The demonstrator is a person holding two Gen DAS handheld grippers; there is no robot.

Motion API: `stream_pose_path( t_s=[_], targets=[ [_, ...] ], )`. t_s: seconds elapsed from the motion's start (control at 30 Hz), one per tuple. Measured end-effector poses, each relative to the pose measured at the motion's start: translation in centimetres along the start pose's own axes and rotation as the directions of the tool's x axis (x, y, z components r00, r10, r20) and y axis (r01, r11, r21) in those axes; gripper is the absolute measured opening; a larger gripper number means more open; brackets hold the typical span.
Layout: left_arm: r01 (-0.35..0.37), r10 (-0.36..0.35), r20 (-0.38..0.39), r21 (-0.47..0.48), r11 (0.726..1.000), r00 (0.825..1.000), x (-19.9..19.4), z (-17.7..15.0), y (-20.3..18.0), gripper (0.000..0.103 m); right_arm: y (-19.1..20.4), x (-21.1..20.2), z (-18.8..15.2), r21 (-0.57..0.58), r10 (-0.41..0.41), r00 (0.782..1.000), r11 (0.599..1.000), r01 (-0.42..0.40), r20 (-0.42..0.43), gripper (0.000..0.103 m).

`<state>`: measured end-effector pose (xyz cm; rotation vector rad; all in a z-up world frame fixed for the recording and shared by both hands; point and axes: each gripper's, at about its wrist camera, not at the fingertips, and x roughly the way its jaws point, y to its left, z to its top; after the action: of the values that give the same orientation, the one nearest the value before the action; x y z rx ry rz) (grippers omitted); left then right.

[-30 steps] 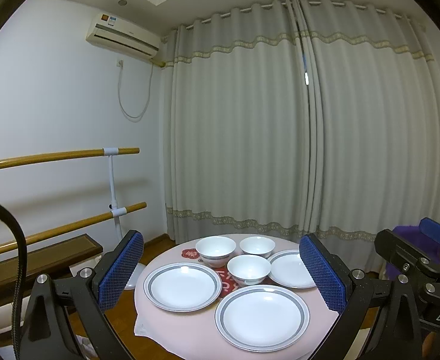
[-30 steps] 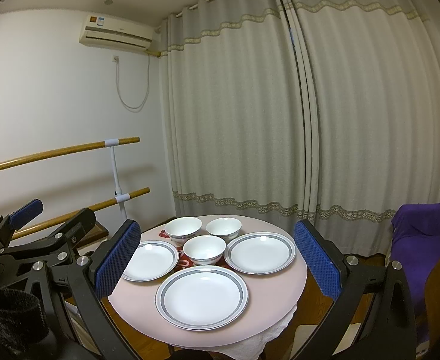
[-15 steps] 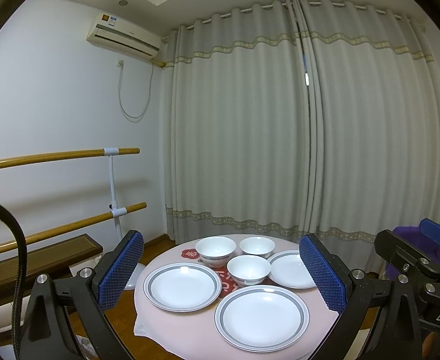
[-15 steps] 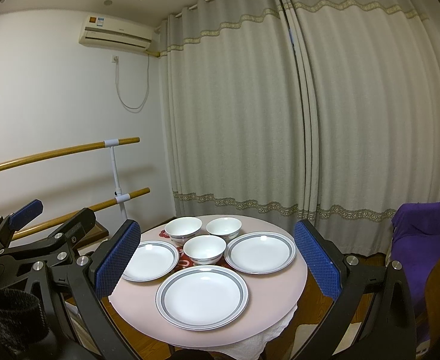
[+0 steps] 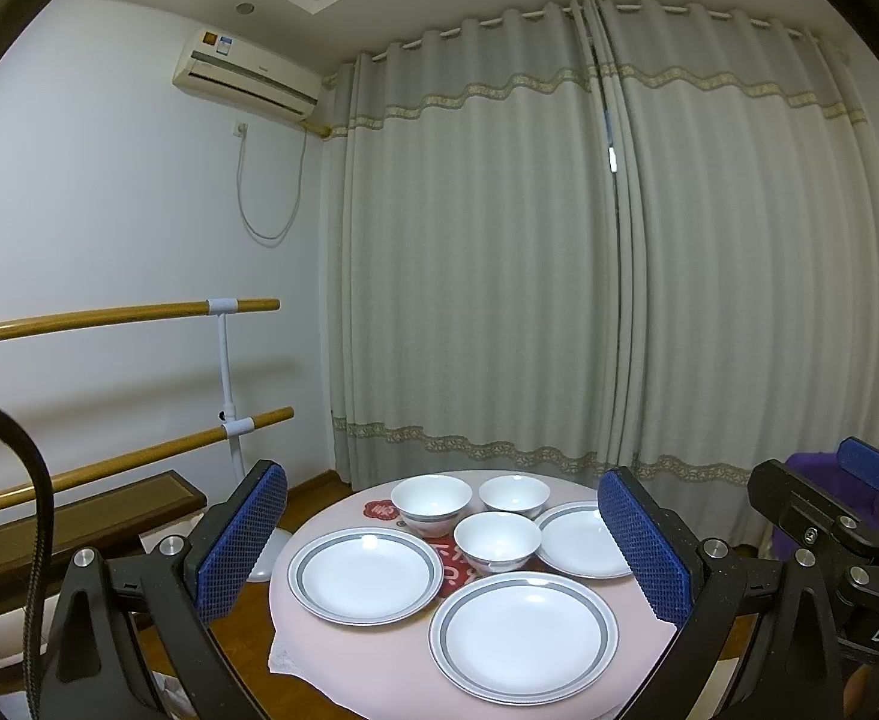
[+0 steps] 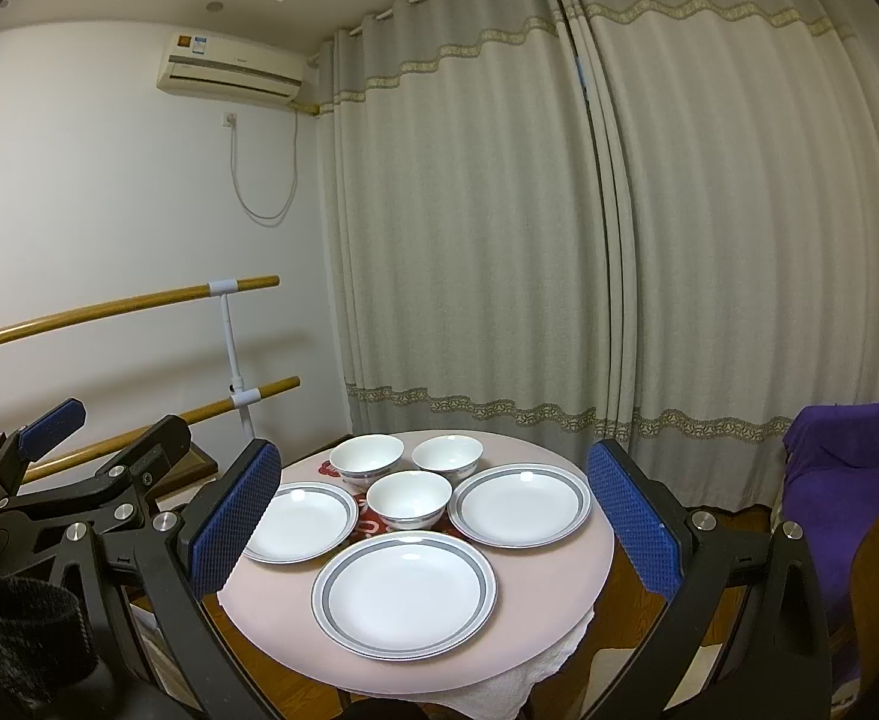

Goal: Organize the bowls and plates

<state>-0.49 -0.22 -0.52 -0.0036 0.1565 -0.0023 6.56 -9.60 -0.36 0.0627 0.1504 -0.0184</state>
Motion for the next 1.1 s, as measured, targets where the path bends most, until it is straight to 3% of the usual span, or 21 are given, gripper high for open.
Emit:
stream_pose_path(
  t_s=[0.8, 1.1],
  targets=[
    [0.001, -0.001, -0.004, 0.007, 1.0, 1.0, -0.1, 0.1, -0.2, 0.102, -0.2, -0.1, -0.1, 0.007, -0.003, 1.0, 1.0, 0.003, -0.003, 0.103],
    [0.006, -0.005, -0.056, 0.013, 1.0, 0.998, 1.8, -0.3, -0.1, 0.102, 0.1, 1.4, -0.6, 0.021, 0.0, 0.999, 1.0, 0.001, -0.041, 0.103]
  ],
)
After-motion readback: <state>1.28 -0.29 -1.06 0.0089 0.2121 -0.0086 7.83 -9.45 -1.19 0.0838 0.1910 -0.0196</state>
